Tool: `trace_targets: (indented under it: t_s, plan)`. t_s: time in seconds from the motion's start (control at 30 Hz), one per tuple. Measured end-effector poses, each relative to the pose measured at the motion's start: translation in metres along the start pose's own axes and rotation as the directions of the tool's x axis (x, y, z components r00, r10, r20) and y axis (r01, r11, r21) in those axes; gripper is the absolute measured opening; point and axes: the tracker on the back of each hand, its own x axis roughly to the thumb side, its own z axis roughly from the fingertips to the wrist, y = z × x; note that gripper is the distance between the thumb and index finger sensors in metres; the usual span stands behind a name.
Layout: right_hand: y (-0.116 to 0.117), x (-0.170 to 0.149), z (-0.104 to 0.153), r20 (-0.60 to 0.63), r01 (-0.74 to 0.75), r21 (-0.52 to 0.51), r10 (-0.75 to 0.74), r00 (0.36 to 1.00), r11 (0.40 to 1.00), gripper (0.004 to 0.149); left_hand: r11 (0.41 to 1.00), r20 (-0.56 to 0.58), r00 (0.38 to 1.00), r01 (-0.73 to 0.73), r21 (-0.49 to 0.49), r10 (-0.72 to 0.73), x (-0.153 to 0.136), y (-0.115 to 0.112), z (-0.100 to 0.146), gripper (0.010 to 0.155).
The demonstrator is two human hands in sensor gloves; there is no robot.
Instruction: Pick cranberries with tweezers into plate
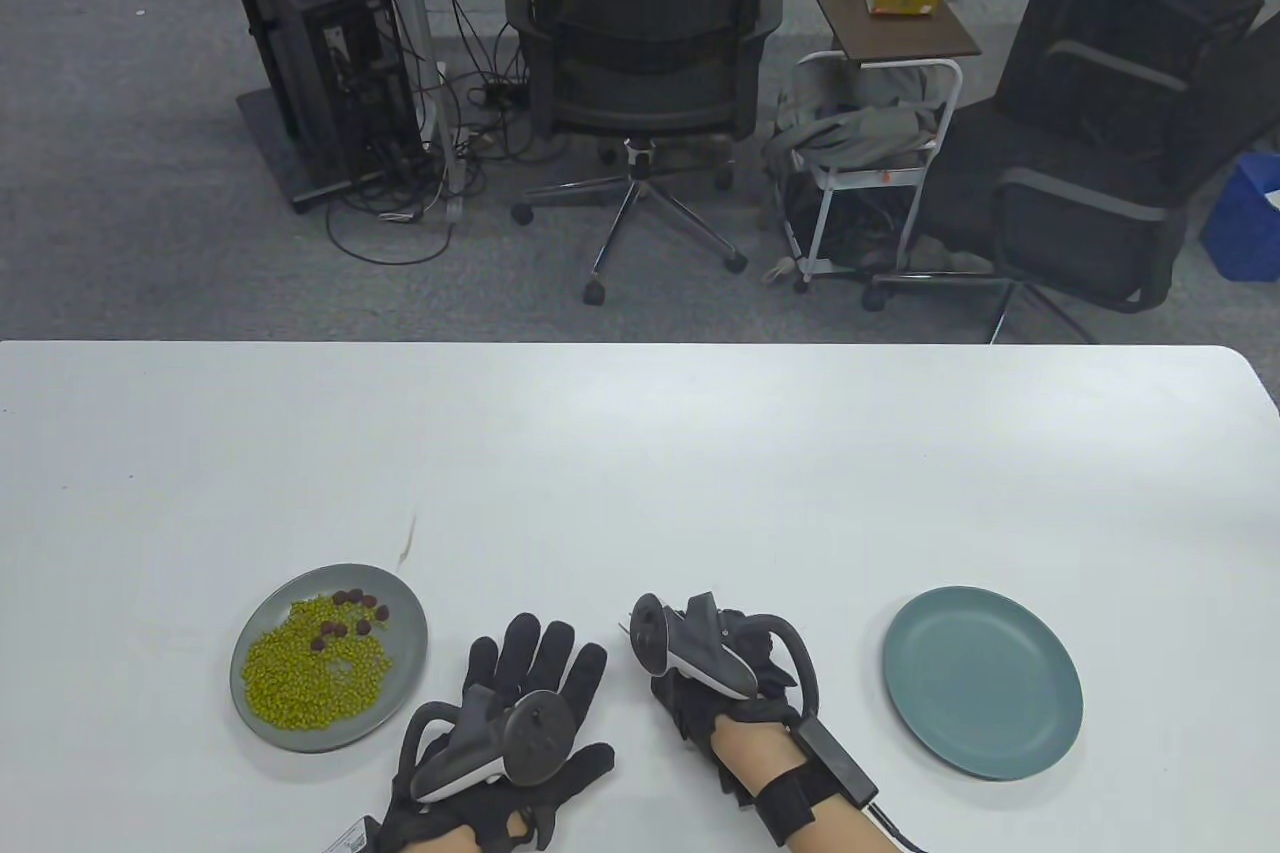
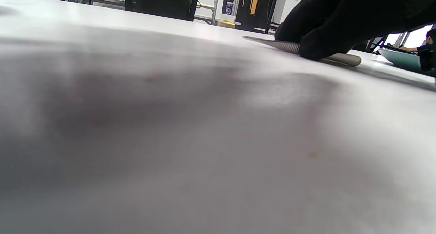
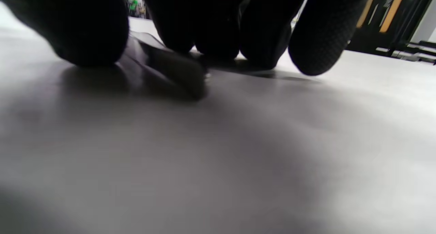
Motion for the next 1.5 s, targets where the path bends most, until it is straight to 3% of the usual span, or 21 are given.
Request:
trace_targets:
  t_s: [0.23, 0.47, 0.6, 0.83, 0.97, 1.13, 1.5]
  plan:
    - [0.000, 0.003, 0.001, 0.004, -0.006, -0.042, 0.006, 1.000, 0.999, 0.055, 0.999, -0.006, 1.000, -0.004, -0.032, 0.004, 0.000, -0.003, -0.002, 0.087]
    - [-0.002, 0.007, -0.006, 0.022, -0.122, -0.057, 0.123, 0.992, 0.991, 0.052, 0.999, -0.020, 1.000, -0.020, -0.027, 0.020, -0.004, -0.001, -0.002, 0.087]
    - [-0.005, -0.001, -0.003, 0.021, -0.151, -0.139, 0.155, 0.988, 0.979, 0.051, 0.999, -0.004, 0.999, -0.045, 0.016, 0.045, -0.005, 0.002, 0.001, 0.085]
    - [-0.019, -0.047, 0.013, 0.011, 0.084, -0.123, -0.084, 0.996, 0.989, 0.054, 0.996, 0.000, 0.998, -0.057, 0.066, 0.057, -0.004, 0.009, 0.004, 0.085]
    - [-0.029, -0.076, 0.036, 0.045, 0.205, -0.159, -0.200, 0.979, 0.966, 0.053, 0.996, 0.004, 0.998, -0.062, 0.059, 0.061, -0.003, 0.007, 0.004, 0.084]
    - [-0.024, -0.093, 0.060, 0.101, 0.328, -0.192, -0.313, 0.944, 0.925, 0.056, 0.997, 0.009, 0.999, -0.049, 0.058, 0.049, -0.001, 0.006, 0.003, 0.085]
    - [-0.025, -0.099, 0.073, 0.166, 0.372, -0.241, -0.339, 0.926, 0.896, 0.053, 0.998, -0.005, 0.999, -0.053, 0.031, 0.053, -0.002, 0.004, 0.003, 0.084]
